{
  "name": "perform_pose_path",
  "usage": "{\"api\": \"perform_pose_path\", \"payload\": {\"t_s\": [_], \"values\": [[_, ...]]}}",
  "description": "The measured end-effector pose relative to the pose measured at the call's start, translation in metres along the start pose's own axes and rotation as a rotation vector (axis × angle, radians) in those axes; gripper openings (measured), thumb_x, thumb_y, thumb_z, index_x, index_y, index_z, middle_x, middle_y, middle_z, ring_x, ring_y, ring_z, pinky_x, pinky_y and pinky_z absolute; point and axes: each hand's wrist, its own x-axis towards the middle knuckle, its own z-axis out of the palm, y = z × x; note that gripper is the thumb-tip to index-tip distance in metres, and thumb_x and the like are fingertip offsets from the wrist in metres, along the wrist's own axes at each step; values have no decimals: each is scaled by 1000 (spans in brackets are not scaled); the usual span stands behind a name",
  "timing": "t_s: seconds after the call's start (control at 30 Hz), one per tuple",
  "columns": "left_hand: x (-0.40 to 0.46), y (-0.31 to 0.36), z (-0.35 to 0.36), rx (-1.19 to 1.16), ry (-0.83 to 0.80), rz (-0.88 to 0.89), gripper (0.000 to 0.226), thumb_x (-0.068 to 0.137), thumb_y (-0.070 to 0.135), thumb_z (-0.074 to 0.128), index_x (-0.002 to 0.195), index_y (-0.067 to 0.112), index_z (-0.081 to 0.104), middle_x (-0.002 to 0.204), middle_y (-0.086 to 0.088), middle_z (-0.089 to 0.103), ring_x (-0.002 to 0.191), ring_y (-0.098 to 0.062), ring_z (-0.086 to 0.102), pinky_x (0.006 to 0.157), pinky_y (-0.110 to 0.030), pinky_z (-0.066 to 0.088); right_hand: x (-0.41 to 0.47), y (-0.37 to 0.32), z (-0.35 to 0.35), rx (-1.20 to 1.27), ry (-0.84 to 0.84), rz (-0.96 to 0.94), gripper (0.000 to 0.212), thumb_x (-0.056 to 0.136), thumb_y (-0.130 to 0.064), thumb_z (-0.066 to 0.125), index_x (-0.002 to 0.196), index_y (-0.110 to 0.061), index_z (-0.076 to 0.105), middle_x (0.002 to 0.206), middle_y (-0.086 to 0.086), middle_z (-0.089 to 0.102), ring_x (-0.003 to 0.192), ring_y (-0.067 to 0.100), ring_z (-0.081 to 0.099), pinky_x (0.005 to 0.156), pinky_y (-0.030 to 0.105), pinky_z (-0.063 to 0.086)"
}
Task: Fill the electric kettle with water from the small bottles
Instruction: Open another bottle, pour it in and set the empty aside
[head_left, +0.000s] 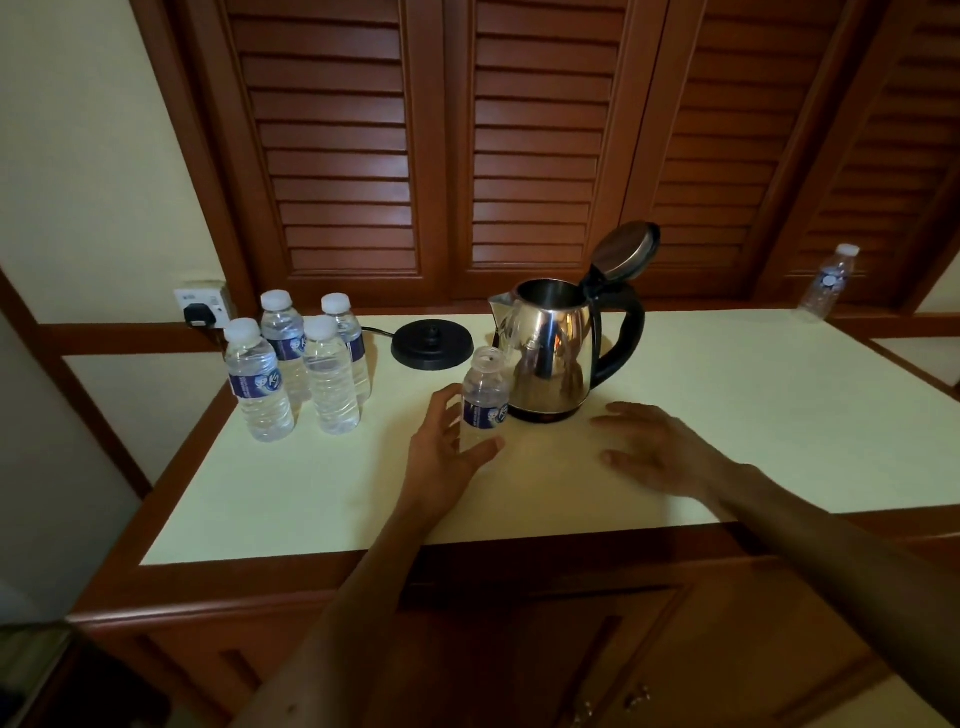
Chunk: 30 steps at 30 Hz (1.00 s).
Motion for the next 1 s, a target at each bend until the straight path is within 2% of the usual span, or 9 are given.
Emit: {"api": "perform_pose_path", "payload": {"t_s": [0.13, 0.23, 0.33, 0.47, 0.6, 0.7, 0.83, 0.93, 1.0], "values": [[-1, 4, -1, 25, 18, 2, 71, 79, 14, 81, 129, 37, 37, 126, 3, 64, 110, -8, 64, 86, -8, 49, -1, 16, 10, -89, -32, -35, 67, 84, -78, 24, 141, -44, 37, 155, -6, 28, 144, 17, 21, 115, 46, 22], [-2, 4, 0, 10, 22, 24, 70, 80, 7, 80, 130, 33, 39, 115, 1, 72, 101, -7, 70, 83, -14, 52, 1, 15, 10, -93, -80, -4, 60, 90, -68, 28, 144, -44, 28, 159, -5, 17, 147, 17, 9, 117, 47, 11], [-6, 8, 3, -137, 18, -43, 72, 79, 2, 79, 136, 29, 43, 111, -6, 74, 103, -18, 71, 85, -27, 55, 0, 16, 10, -123, -126, 16, 60, 91, -67, 26, 146, -43, 24, 160, -5, 12, 147, 18, 6, 118, 49, 7], [-10, 13, 3, -224, 59, -30, 67, 79, -5, 77, 131, 27, 50, 108, -10, 74, 99, -23, 72, 77, -26, 57, -2, 19, 10, -93, -97, -19, 74, 82, -77, 14, 146, -42, 24, 160, -3, 13, 147, 19, 6, 117, 49, 8], [-9, 19, 7, -261, 113, -58, 65, 79, -10, 74, 128, 26, 52, 103, -11, 76, 95, -24, 73, 71, -23, 58, -1, 22, 11, -91, -87, -28, 68, 86, -73, 19, 146, -41, 24, 160, -3, 14, 147, 19, 8, 118, 50, 8], [2, 29, 7, -152, 121, -58, 66, 76, -2, 80, 128, 29, 53, 97, -8, 77, 89, -20, 74, 72, -26, 59, -1, 23, 13, -82, -78, -35, 75, 82, -78, 13, 145, -41, 25, 159, -5, 17, 147, 19, 10, 118, 50, 10], [29, 50, 4, 91, 101, 15, 69, 70, 12, 88, 128, 31, 55, 105, 2, 73, 92, -14, 70, 76, -33, 60, 1, 24, 12, -79, -56, -31, 63, 89, -70, 26, 145, -41, 28, 159, -6, 18, 146, 18, 11, 118, 50, 10], [45, 69, 3, 231, 121, 77, 74, 68, 18, 90, 133, 24, 56, 106, 7, 70, 93, -10, 67, 78, -31, 59, 0, 24, 12, -58, -41, -37, 60, 90, -66, 30, 144, -40, 30, 158, -7, 19, 146, 17, 11, 118, 49, 10], [54, 81, 2, 296, 130, 106, 75, 69, 15, 88, 135, 22, 55, 103, 5, 71, 88, -7, 67, 72, -27, 59, 0, 25, 12, -36, -32, -29, 60, 90, -67, 31, 144, -40, 32, 158, -7, 20, 146, 15, 12, 118, 48, 10]]}}
